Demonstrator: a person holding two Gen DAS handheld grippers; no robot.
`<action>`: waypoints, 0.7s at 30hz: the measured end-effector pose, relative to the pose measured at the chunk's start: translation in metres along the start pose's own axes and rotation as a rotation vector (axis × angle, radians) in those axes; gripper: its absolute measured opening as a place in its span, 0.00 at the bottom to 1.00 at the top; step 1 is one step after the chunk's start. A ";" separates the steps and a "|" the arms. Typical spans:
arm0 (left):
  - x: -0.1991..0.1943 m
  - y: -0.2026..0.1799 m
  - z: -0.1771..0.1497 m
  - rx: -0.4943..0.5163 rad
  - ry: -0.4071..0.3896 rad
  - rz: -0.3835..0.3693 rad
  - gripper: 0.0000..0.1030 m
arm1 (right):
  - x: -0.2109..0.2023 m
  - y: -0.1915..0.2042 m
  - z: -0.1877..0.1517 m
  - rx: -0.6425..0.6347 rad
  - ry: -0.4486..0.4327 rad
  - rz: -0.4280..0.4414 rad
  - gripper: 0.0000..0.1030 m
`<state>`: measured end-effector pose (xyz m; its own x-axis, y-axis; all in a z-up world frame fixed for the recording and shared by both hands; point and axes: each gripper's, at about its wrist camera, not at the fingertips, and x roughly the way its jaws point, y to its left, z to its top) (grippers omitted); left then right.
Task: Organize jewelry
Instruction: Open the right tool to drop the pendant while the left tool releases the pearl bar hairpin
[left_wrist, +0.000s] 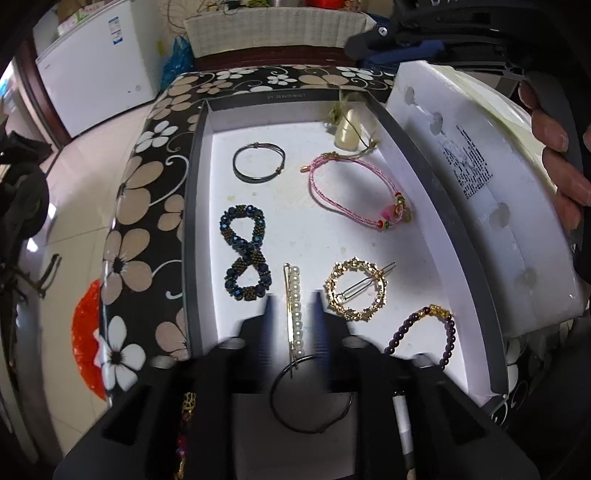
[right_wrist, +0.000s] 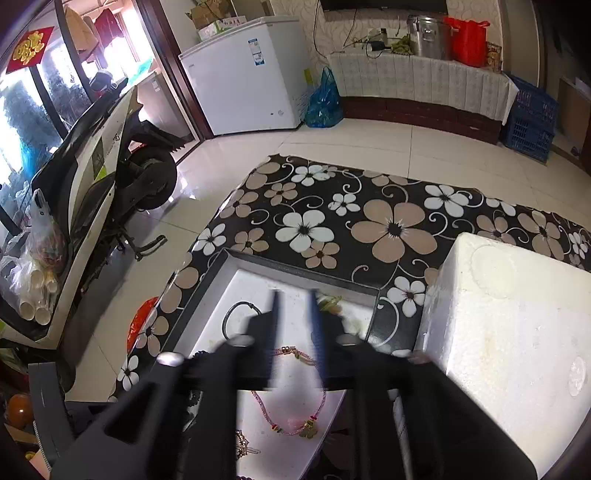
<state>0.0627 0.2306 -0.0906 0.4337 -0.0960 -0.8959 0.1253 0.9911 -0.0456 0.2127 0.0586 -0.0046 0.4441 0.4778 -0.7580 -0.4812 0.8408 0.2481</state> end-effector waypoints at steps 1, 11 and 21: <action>-0.003 0.000 0.001 -0.005 -0.014 0.004 0.48 | -0.002 0.000 0.000 0.001 -0.006 -0.001 0.38; -0.029 -0.009 0.010 -0.026 -0.099 -0.019 0.69 | -0.048 0.005 0.003 -0.003 -0.110 0.027 0.95; -0.055 -0.019 0.013 -0.061 -0.165 0.045 0.81 | -0.107 -0.005 -0.016 0.024 -0.193 -0.004 0.95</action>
<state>0.0483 0.2154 -0.0345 0.5792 -0.0600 -0.8130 0.0504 0.9980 -0.0378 0.1555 -0.0012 0.0660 0.5836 0.5127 -0.6297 -0.4625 0.8473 0.2613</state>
